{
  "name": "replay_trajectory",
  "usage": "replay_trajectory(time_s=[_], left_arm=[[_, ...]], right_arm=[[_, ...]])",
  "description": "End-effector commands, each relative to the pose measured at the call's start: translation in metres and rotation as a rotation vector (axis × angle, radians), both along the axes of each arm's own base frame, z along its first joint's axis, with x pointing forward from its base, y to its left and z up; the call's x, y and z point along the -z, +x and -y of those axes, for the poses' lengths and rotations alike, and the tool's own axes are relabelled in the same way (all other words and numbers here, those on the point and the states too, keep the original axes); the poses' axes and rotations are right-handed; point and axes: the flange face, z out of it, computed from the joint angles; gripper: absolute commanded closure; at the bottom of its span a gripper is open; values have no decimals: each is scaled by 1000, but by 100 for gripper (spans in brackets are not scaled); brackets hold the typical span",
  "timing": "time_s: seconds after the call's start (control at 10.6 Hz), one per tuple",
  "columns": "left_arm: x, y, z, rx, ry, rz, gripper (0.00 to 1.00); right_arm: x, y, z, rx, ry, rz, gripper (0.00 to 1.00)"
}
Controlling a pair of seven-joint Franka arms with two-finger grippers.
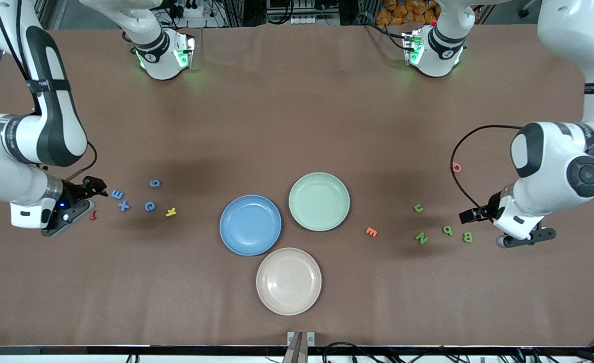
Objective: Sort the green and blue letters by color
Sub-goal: 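Lower the left gripper onto green b while the right gripper lowers to blue m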
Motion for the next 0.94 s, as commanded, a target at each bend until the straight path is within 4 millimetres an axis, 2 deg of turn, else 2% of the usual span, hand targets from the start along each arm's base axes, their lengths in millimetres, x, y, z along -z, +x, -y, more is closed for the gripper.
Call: replay_trajectory(time_s=[0.0, 0.09, 0.19, 0.28, 0.47, 0.66, 0.85], left_arm=[[42, 11, 15, -88, 2, 28, 0], [61, 12, 28, -88, 10, 17, 0], [80, 13, 32, -71, 26, 7, 0], [91, 14, 32, -76, 25, 24, 0], [109, 16, 33, -92, 50, 46, 0], [119, 15, 30, -64, 82, 65, 0], [127, 13, 26, -93, 83, 54, 0]], right_arm=[[34, 4, 32, -184, 27, 16, 0], [42, -2, 39, -184, 28, 14, 0], [52, -8, 38, -183, 29, 11, 0], [65, -15, 39, -182, 25, 21, 0], [94, -33, 35, -185, 16, 50, 0], [112, -46, 33, -191, 10, 69, 0], [120, -52, 33, -226, 8, 78, 0]])
